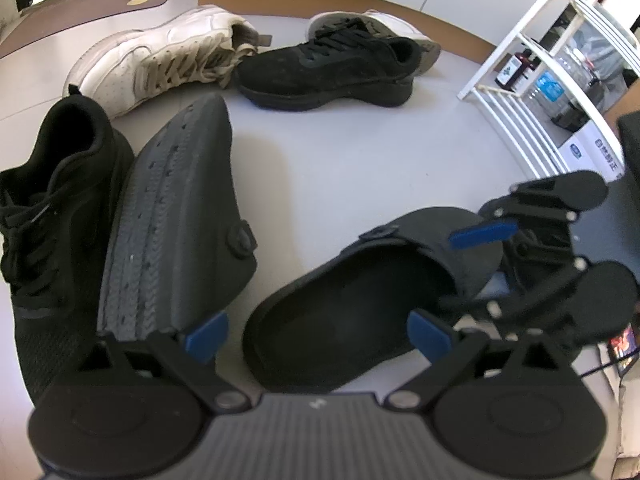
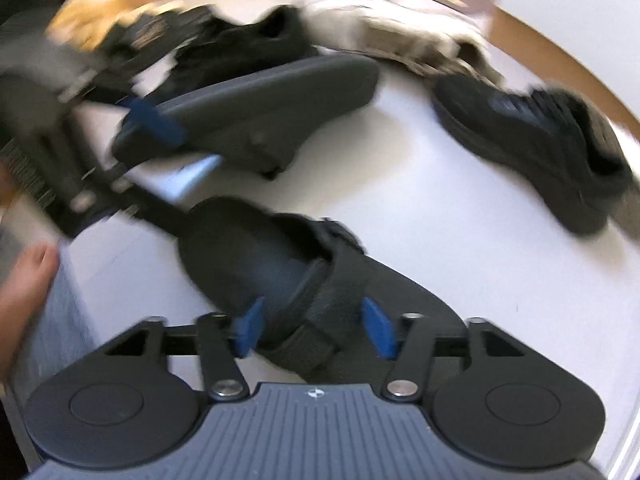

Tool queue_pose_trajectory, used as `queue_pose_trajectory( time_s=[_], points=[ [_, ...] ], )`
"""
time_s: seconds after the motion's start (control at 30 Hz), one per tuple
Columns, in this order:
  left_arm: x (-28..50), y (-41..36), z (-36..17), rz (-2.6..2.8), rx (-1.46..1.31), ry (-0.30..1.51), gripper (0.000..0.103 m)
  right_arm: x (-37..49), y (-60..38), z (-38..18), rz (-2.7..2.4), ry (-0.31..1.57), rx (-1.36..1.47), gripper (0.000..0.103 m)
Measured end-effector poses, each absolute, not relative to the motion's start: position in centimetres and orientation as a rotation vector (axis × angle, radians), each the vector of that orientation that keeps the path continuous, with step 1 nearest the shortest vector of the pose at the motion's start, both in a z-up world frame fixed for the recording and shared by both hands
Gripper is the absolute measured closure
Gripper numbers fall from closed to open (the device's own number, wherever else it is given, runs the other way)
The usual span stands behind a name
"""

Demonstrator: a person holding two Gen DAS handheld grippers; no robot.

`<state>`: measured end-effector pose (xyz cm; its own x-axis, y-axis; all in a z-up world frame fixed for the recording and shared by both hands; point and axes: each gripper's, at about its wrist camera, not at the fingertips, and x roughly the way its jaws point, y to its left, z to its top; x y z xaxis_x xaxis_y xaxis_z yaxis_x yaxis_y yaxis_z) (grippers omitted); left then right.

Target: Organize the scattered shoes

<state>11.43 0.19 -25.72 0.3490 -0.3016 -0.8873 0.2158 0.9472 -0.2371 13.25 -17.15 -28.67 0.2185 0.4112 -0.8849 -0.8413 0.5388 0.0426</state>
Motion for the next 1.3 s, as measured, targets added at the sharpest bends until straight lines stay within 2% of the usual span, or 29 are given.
queue_pose_trajectory(
  time_s=[0.13, 0.23, 0.5, 0.67, 0.73, 1.3],
  points=[
    [11.5, 0.2, -25.7, -0.336, -0.083, 1.168, 0.005, 12.0, -17.4, -27.8, 0.995, 0.914, -0.628, 0.010],
    [11.5, 0.2, -25.8, -0.338, -0.082, 1.170, 0.005, 10.7, -17.3, -28.5, 1.016, 0.796, -0.835, 0.010],
    [11.4, 0.0, -25.7, -0.345, -0.077, 1.173, 0.005, 10.6, -16.5, -31.0, 1.039, 0.822, -0.924, 0.011],
    [11.3, -0.2, -25.7, -0.348, -0.082, 1.175, 0.005, 11.0, -16.4, -31.9, 1.032, 0.850, -0.871, 0.026],
    [11.2, -0.3, -25.7, -0.356, -0.085, 1.179, 0.005, 11.0, -16.4, -31.9, 1.000, 0.860, -0.829, 0.029],
    [10.9, -0.9, -25.9, -0.369, -0.078, 1.182, 0.005, 12.3, -15.0, -30.9, 0.752, 1.148, -0.545, 0.031]
  ],
)
